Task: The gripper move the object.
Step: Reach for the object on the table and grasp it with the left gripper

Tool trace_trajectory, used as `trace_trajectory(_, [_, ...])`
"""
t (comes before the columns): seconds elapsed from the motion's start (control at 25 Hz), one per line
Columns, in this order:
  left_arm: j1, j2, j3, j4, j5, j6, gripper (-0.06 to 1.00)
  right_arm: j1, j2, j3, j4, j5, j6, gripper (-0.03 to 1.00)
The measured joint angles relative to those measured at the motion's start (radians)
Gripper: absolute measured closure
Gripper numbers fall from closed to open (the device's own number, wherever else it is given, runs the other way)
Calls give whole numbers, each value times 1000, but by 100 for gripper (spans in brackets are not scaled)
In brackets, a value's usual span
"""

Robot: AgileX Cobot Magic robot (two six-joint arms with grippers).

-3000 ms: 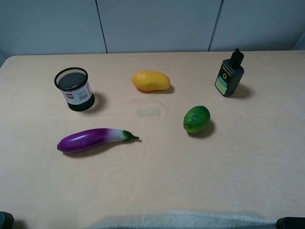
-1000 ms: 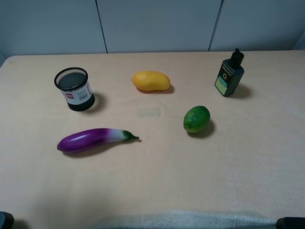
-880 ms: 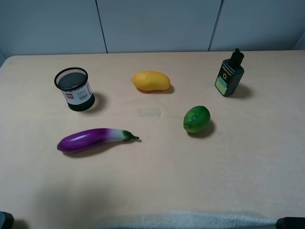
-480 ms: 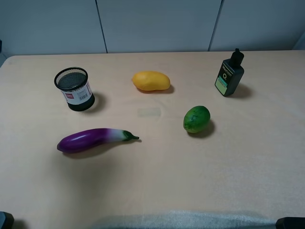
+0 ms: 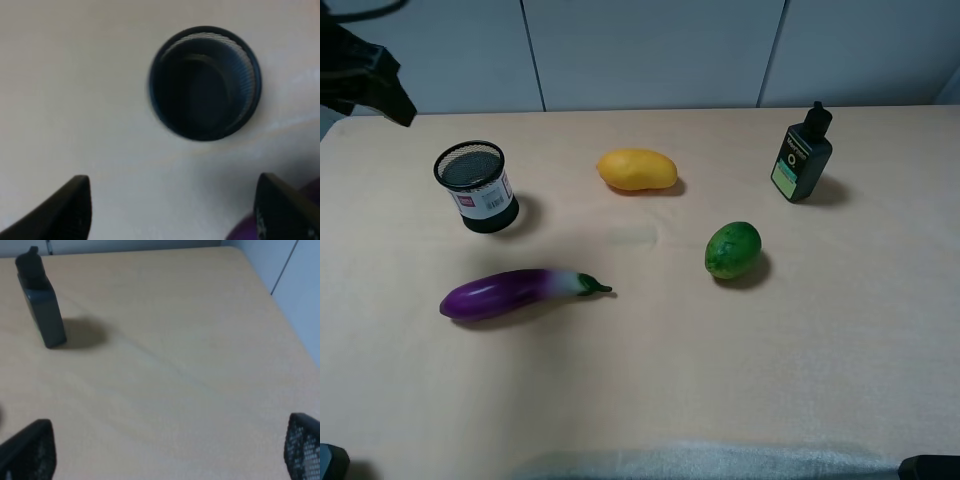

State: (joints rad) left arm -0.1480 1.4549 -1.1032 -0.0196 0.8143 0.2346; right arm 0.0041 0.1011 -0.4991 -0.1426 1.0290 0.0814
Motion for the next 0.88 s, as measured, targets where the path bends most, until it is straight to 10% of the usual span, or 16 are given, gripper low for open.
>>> trace_trajectory(0.36, [-219,297,-254,125,142,-75,21,0,0,0,0,0,0,27])
trace_trajectory(0.88, [-248,452,-265,130,115,-119,21,0,0,0,1,0,0,27])
